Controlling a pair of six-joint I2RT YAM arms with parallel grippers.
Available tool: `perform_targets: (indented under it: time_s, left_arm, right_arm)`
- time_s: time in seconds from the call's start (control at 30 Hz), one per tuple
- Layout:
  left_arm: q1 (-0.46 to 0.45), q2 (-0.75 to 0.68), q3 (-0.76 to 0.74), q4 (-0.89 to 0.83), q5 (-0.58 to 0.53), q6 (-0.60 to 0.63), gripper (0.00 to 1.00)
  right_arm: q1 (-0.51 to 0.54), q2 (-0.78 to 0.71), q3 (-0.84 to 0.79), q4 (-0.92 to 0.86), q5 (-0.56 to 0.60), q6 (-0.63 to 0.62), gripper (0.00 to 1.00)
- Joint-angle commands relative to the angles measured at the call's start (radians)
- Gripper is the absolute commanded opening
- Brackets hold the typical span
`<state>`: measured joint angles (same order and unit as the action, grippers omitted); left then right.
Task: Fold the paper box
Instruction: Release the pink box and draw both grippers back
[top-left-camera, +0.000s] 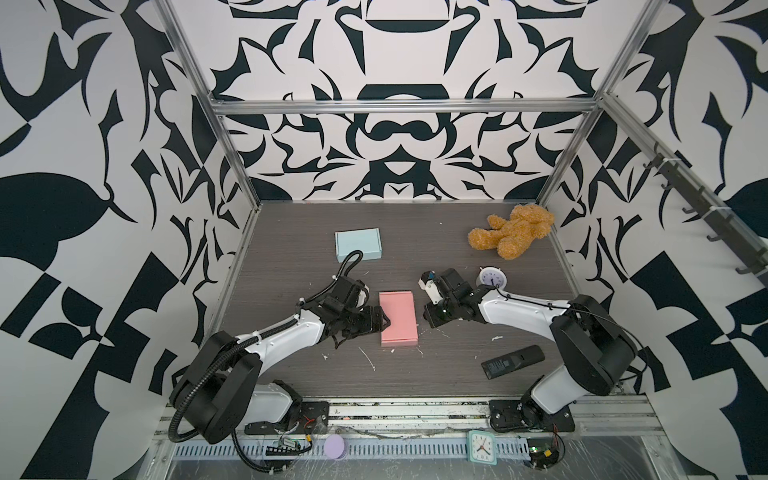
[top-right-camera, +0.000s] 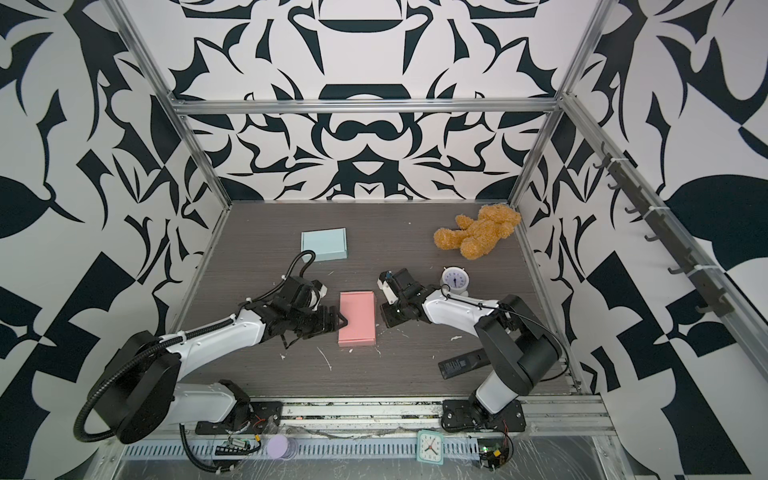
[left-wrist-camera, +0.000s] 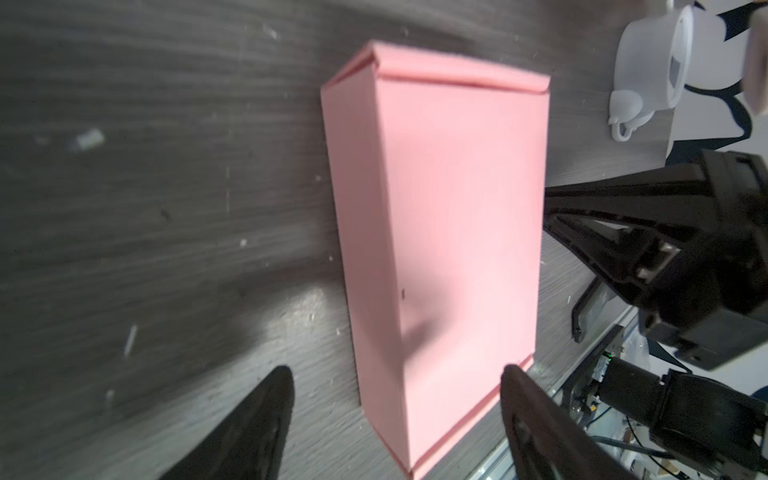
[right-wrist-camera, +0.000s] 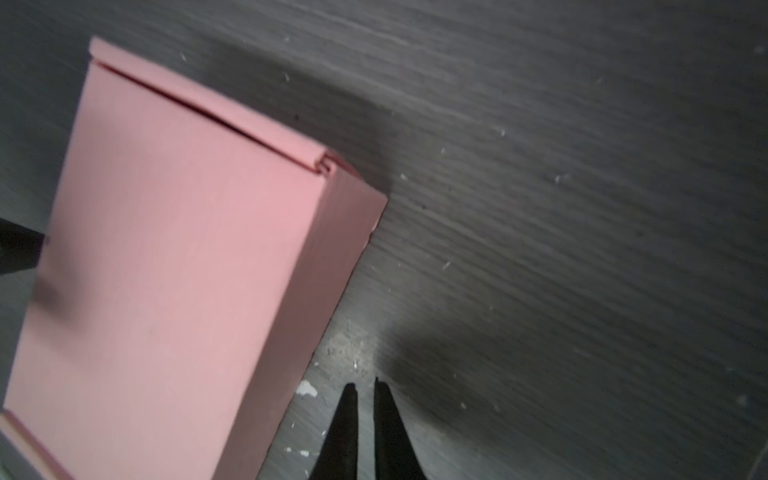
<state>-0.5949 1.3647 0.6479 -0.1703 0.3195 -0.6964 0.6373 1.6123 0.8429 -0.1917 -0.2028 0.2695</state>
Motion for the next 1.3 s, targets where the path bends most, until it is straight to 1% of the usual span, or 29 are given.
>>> perform_targets:
  time_s: [0.0,0.17,0.33,0.53,0.9,1.27]
  left_arm:
    - [0.030,0.054,0.068,-0.022,0.037,0.060,0.79]
    - [0.061,0.148,0.136,0.014,0.071,0.066,0.77]
    - [0.063,0.240,0.195,0.032,0.083,0.067,0.76]
    - [0.064,0.301,0.232,0.058,0.096,0.069,0.74]
    - [0.063,0.349,0.243,0.104,0.129,0.049,0.70]
    - [0.046,0.359,0.256,0.124,0.154,0.044,0.69]
  right_arm:
    - [-0.022,0.023,0.056,0.001,-0.010,-0.040,0.12]
    - [-0.040,0.084,0.100,0.009,-0.018,-0.056,0.11]
    - [-0.043,0.126,0.116,0.032,-0.032,-0.048,0.10]
    - [-0.039,0.154,0.138,0.038,-0.030,-0.042,0.10]
    - [-0.024,0.173,0.149,0.085,-0.088,-0.001,0.09]
    - [0.019,0.171,0.157,0.102,-0.102,0.031,0.09]
